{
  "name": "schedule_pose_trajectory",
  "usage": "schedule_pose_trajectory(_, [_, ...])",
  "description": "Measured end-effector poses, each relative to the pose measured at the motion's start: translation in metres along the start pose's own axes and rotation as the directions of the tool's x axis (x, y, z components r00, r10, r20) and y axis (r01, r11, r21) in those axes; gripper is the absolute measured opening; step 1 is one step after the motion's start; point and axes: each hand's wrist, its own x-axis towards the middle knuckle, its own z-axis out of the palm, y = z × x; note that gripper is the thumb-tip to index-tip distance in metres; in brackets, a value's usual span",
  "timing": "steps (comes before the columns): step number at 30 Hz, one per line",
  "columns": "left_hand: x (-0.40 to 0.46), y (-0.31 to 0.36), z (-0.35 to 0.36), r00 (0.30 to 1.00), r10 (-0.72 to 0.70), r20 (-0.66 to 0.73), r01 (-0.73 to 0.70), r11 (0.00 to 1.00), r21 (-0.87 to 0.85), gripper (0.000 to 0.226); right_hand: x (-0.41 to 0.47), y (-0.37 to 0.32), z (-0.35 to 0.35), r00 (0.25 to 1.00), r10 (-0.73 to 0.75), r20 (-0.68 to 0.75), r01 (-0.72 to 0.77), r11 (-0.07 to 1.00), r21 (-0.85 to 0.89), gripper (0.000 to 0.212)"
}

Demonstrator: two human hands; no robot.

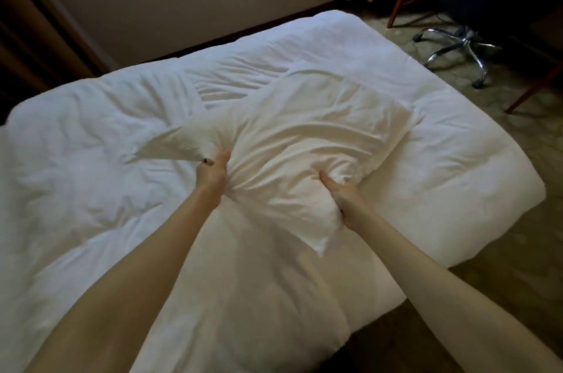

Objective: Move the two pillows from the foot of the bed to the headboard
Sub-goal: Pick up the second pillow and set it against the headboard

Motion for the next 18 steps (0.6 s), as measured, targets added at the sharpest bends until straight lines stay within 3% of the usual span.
schedule_pose_trajectory(3, [-0.027, -0.028, -0.106, 0.999, -0.01, -0.045, 0.01, 1.0, -0.002, 0.036, -0.062, 0.033, 0.063, 0.998, 0.042, 0.048, -0.03, 0.971, -0.235, 0.083])
schedule_pose_trajectory(5, [-0.036, -0.043, -0.151, 0.997, -0.033, -0.076, 0.035, 0.999, 0.027, 0.035, -0.087, 0.048, 0.091, 0.995, 0.067, 0.076, -0.038, 0.943, -0.331, 0.091])
schedule_pose_trajectory(7, [-0.052, -0.058, -0.211, 0.993, -0.043, -0.113, 0.05, 0.997, 0.053, 0.034, -0.117, 0.073, 0.128, 0.985, 0.102, 0.138, -0.037, 0.91, -0.412, 0.087])
schedule_pose_trajectory(12, [-0.08, -0.092, -0.322, 0.98, -0.04, -0.197, 0.058, 0.994, 0.087, 0.032, -0.178, 0.122, 0.184, 0.942, 0.204, 0.267, 0.029, 0.743, -0.669, 0.055])
schedule_pose_trajectory(15, [-0.092, -0.105, -0.362, 0.968, -0.026, -0.249, 0.052, 0.994, 0.098, 0.039, -0.198, 0.141, 0.199, 0.897, 0.298, 0.327, 0.029, 0.699, -0.715, 0.057])
schedule_pose_trajectory(18, [-0.099, -0.121, -0.378, 0.961, -0.041, -0.273, 0.064, 0.995, 0.075, 0.045, -0.207, 0.154, 0.202, 0.855, 0.389, 0.342, 0.059, 0.582, -0.811, 0.06])
